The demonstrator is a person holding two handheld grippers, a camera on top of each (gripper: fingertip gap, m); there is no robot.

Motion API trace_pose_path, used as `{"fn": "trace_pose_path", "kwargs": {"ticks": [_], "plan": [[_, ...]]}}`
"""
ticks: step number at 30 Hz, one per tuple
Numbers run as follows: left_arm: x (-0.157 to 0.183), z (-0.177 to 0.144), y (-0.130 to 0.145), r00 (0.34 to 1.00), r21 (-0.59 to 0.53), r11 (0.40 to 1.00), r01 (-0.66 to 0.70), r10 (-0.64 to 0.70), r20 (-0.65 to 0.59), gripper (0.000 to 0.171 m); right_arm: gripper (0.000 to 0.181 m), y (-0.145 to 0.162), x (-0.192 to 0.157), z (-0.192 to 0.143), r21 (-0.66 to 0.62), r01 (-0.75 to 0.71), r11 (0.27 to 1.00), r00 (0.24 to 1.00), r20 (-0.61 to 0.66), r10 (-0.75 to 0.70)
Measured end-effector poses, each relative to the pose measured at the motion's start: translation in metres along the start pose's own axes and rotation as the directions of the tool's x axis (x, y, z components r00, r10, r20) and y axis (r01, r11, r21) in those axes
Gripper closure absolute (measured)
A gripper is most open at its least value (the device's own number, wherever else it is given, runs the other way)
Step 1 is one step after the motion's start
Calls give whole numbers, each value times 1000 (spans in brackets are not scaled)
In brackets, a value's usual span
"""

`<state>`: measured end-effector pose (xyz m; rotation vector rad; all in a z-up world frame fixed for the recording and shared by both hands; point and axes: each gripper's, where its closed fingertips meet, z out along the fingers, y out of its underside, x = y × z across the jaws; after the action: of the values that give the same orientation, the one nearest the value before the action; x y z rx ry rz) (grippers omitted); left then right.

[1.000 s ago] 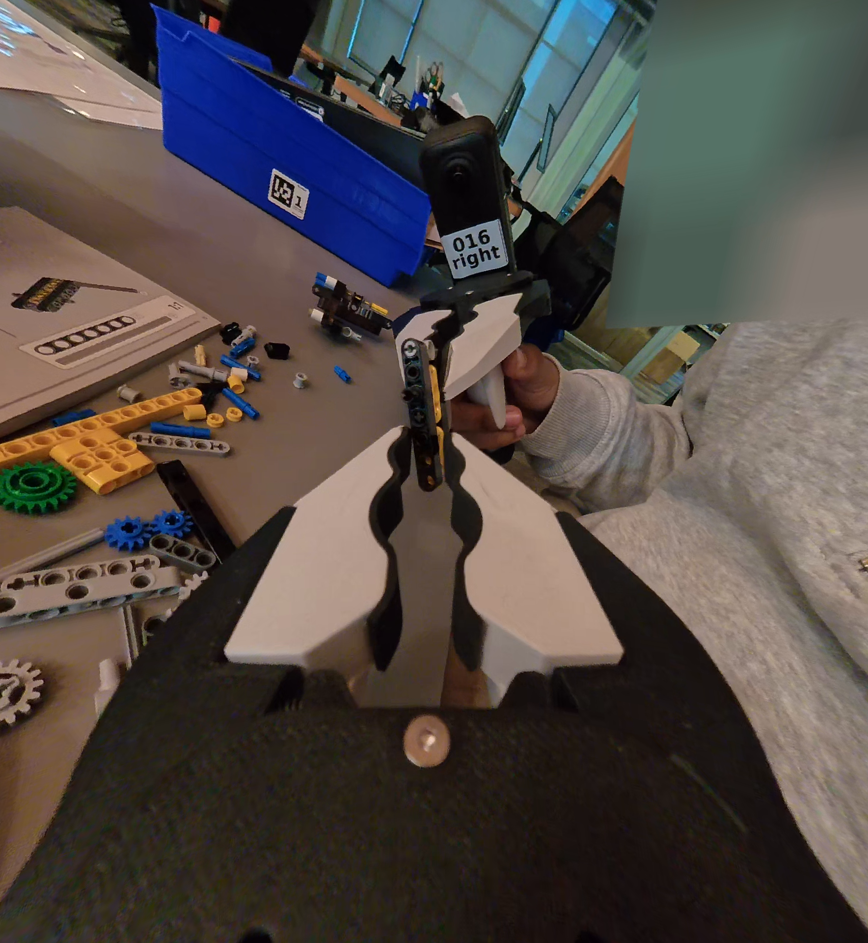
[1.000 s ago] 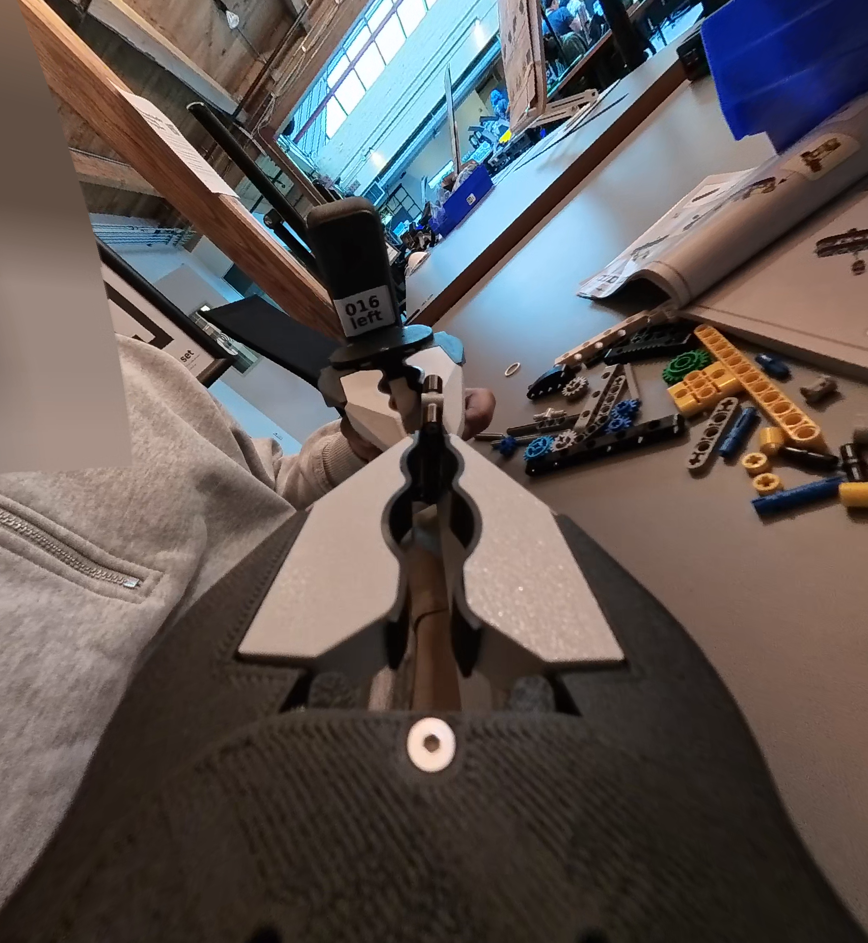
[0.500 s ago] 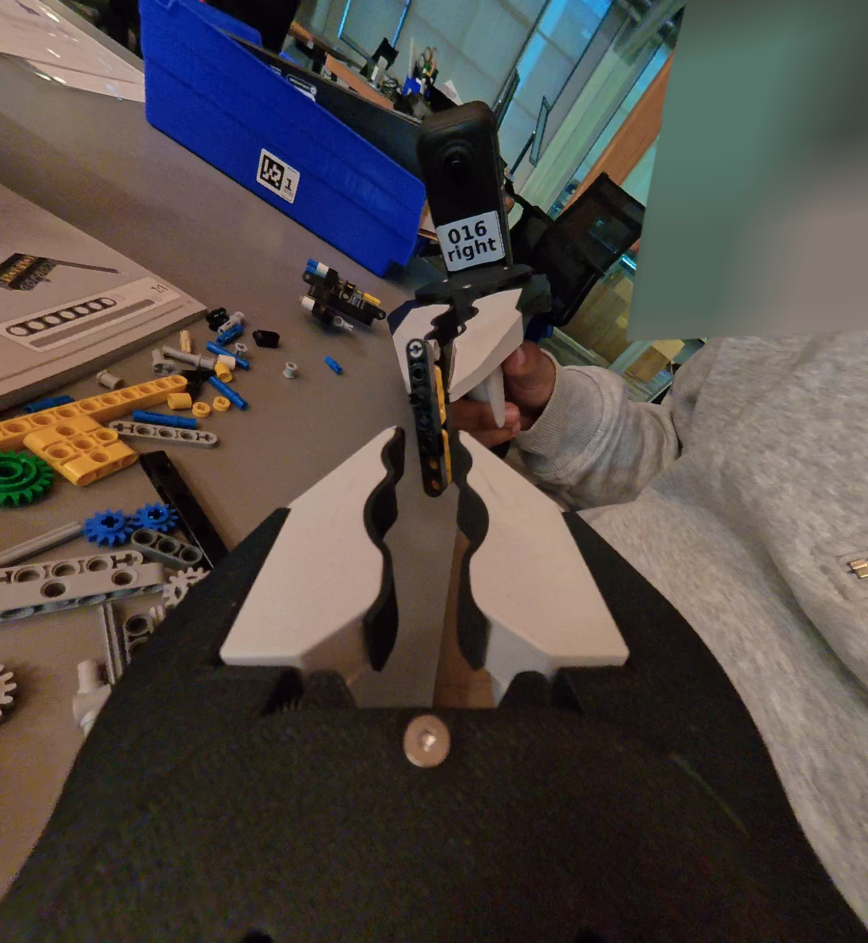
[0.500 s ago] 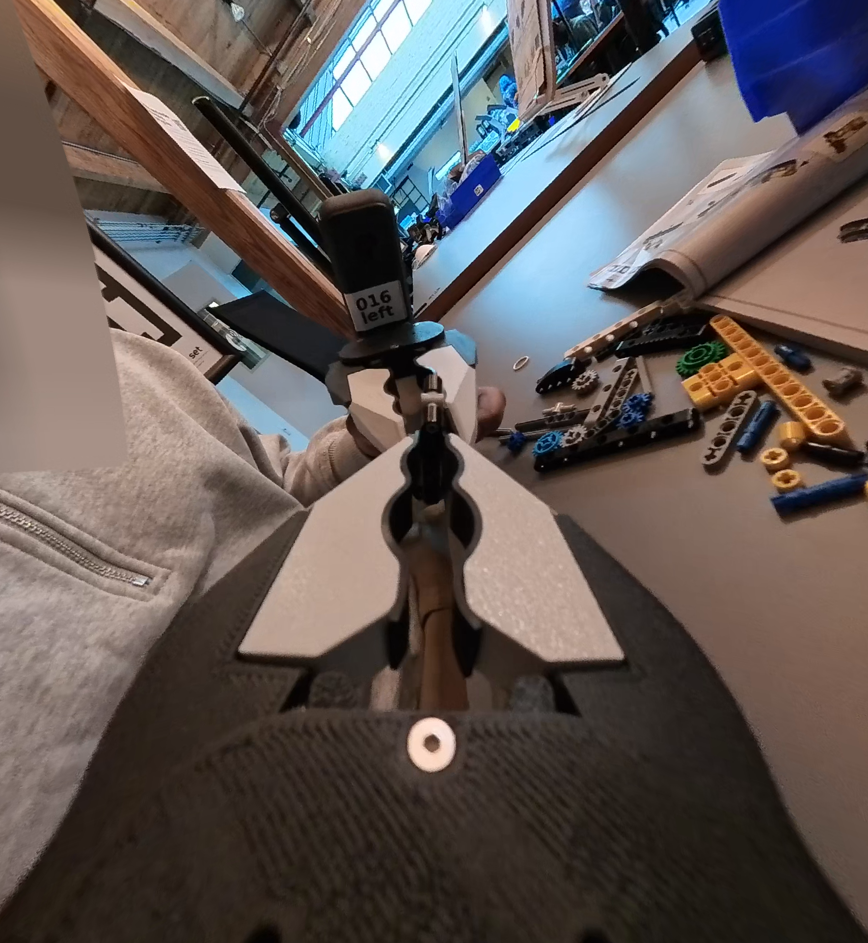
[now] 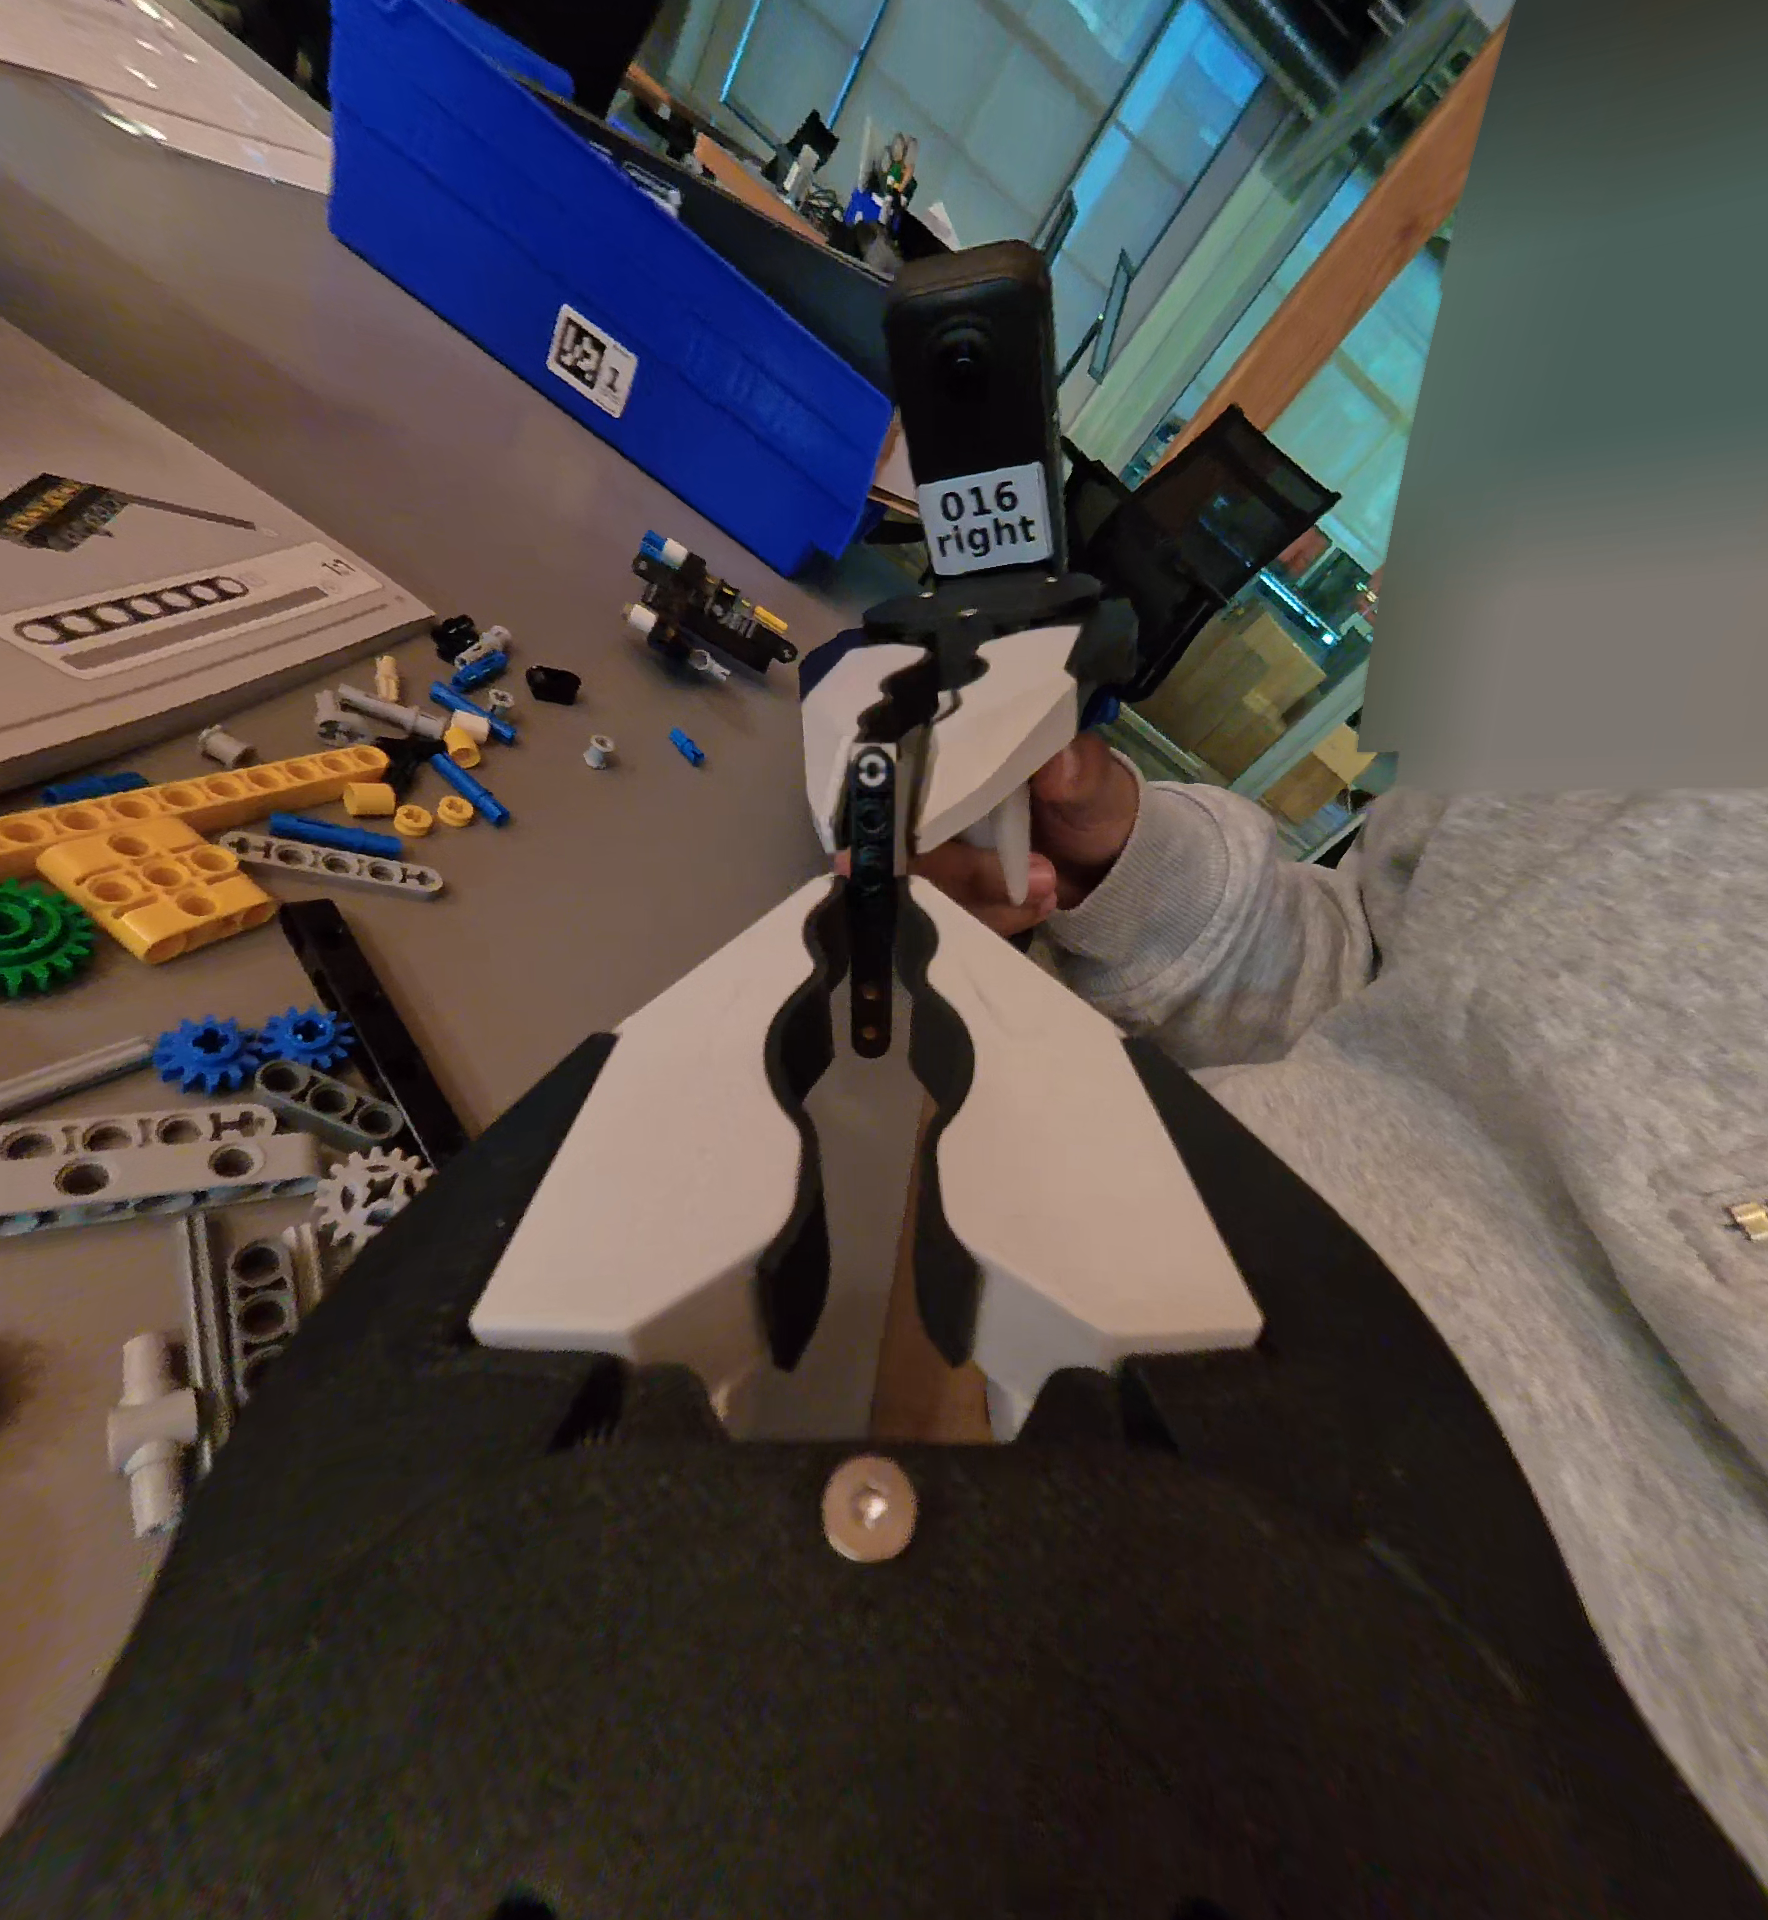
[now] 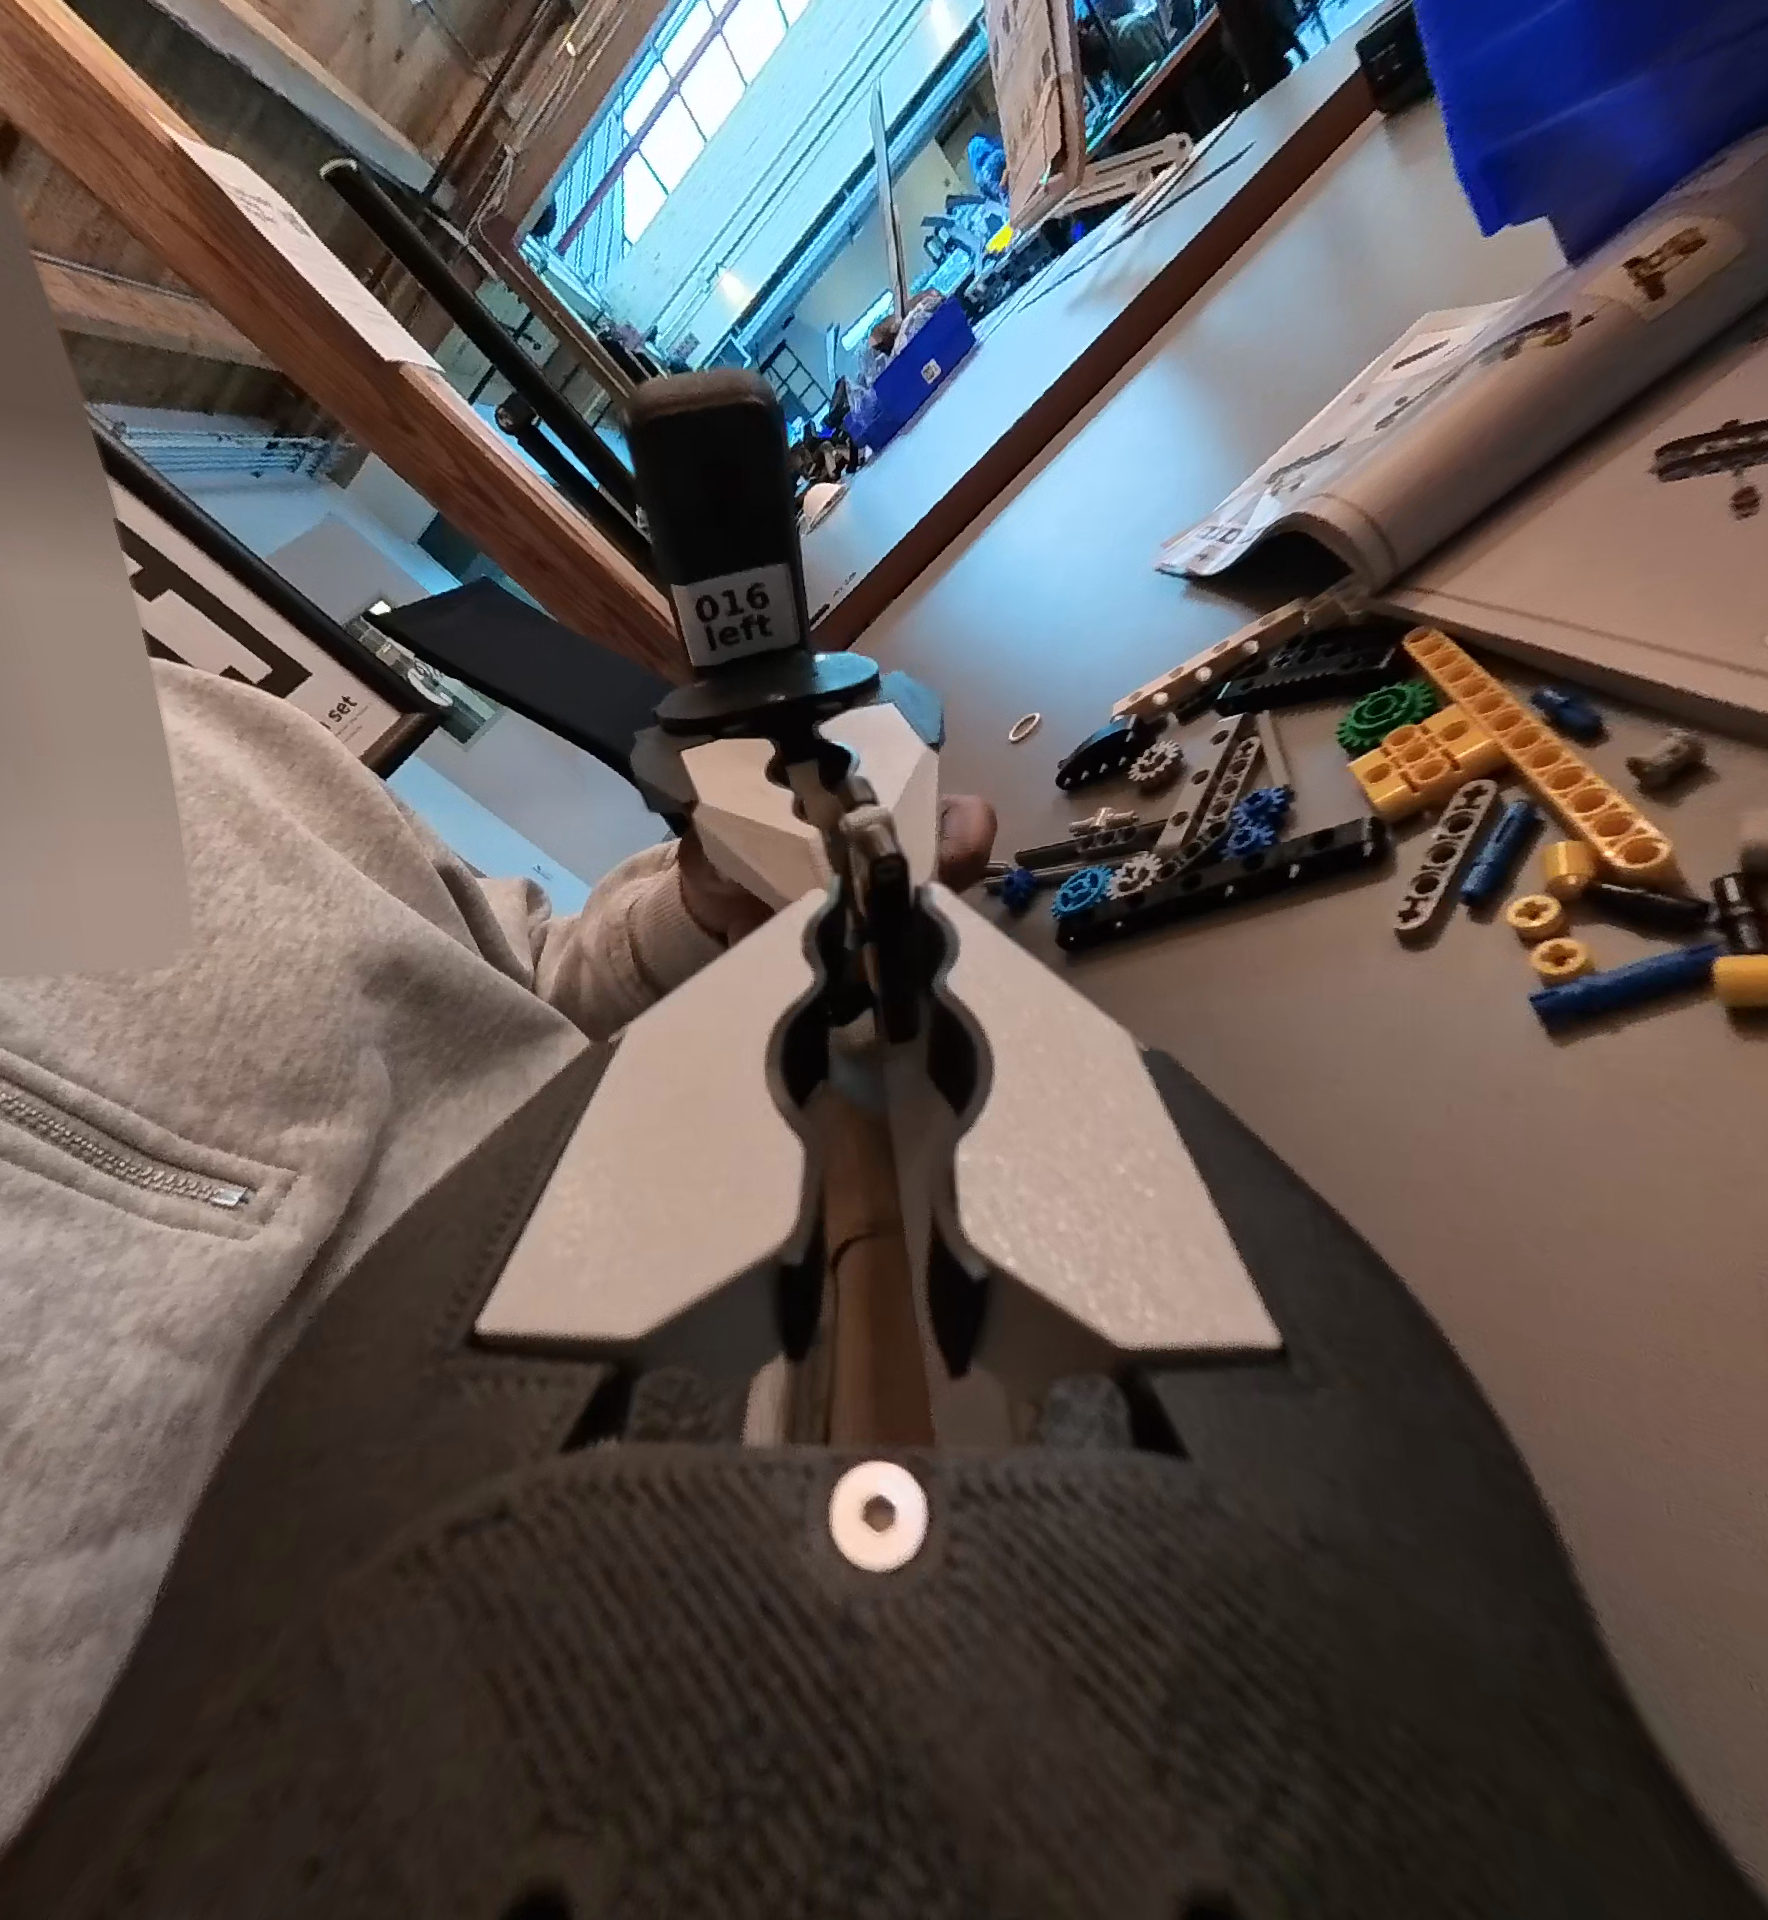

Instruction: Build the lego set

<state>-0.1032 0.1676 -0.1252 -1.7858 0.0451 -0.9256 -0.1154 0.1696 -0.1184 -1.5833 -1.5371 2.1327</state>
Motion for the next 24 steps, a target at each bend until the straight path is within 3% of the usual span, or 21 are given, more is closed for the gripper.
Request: {"fn": "trace_pose_path", "kwargs": {"ticks": [6, 11, 16, 24], "plan": [[-10, -7, -15, 989, 117, 982, 147, -147, -12, 166, 163, -15, 6, -10, 90, -11, 996, 1000, -26, 14], [-13, -28, -43, 906, 276, 867, 414, -362, -221, 167, 163, -23, 8, -16, 137, -10, 991, 999, -36, 15], [7, -39, -60, 871, 312, 840, 444, -324, -368, 166, 162, -22, 9, -15, 130, 1, 992, 999, -45, 5], [3, -42, -62, 859, 330, 818, 471, -340, -382, 166, 163, -20, 8, -13, 123, 11, 992, 999, -50, -5]]}}
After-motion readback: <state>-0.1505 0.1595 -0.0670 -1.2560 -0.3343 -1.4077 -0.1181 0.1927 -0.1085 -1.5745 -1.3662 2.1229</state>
